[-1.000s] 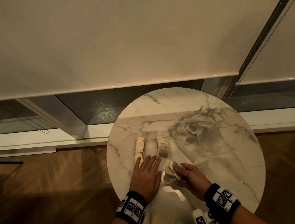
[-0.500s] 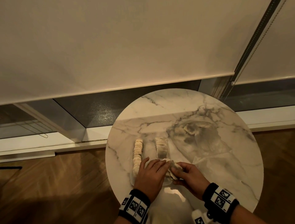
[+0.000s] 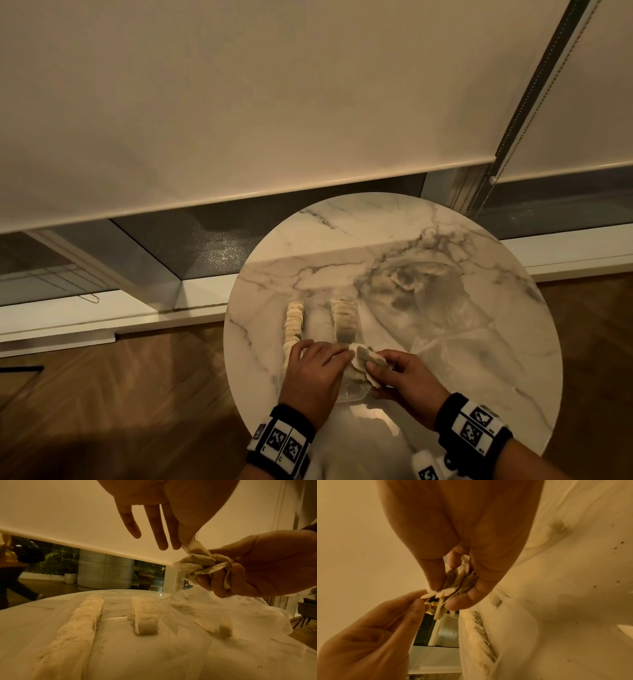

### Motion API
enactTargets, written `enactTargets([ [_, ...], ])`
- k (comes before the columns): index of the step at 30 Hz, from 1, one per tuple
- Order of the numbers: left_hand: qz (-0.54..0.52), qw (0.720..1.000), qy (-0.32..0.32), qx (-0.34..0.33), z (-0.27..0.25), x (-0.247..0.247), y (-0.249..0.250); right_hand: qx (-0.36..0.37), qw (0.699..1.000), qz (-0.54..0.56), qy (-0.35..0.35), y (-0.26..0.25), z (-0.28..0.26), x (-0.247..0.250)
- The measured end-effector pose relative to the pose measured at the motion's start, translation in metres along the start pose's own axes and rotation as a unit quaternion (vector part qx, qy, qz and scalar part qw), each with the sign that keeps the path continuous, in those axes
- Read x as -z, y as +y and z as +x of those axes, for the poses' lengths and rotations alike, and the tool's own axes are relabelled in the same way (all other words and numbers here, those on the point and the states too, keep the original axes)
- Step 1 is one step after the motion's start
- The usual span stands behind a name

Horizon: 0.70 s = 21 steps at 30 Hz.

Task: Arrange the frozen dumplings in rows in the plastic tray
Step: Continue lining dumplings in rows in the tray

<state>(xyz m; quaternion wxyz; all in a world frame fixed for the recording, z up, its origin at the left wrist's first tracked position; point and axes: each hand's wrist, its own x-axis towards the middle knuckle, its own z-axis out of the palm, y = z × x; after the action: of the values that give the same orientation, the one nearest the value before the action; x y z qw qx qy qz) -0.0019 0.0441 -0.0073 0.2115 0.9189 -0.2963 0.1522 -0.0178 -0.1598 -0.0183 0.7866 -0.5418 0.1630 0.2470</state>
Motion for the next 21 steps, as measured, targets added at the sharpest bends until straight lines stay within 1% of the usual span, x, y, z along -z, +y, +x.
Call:
enactTargets([
  [2, -0.009, 1.0, -0.004, 0.012, 0.0, 0.001, -0.0022, -0.001, 1.0, 0.003, 0.0, 0.0005, 0.0004, -0.0001],
  [3, -0.011, 1.0, -0.012, 0.007, -0.0002, 0.0009, -0.0025, -0.001, 1.0, 0.003, -0.001, 0.0006, 0.0007, -0.0006],
  [6, -0.01, 0.998, -0.034, -0.046, -0.0019, -0.0006, -0.0018, 0.0, 1.0, -0.001, -0.01, 0.0003, 0.0013, -0.004],
  [9, -0.004, 0.997, -0.027, -0.073, -0.0025, -0.0031, -0.0023, 0.002, 1.0, -0.004, -0.014, 0.0, 0.0018, -0.0063],
  [17, -0.014, 0.996, 0.01, -0.092, -0.0066, -0.0023, -0.0042, -0.006, 1.0, -0.002, -0.018, 0.0002, -0.0005, -0.008],
  [21, -0.018, 0.997, 0.011, -0.075, -0.0078, 0.0001, -0.0095, -0.011, 1.0, 0.006, -0.009, 0.0, 0.0006, -0.0079],
])
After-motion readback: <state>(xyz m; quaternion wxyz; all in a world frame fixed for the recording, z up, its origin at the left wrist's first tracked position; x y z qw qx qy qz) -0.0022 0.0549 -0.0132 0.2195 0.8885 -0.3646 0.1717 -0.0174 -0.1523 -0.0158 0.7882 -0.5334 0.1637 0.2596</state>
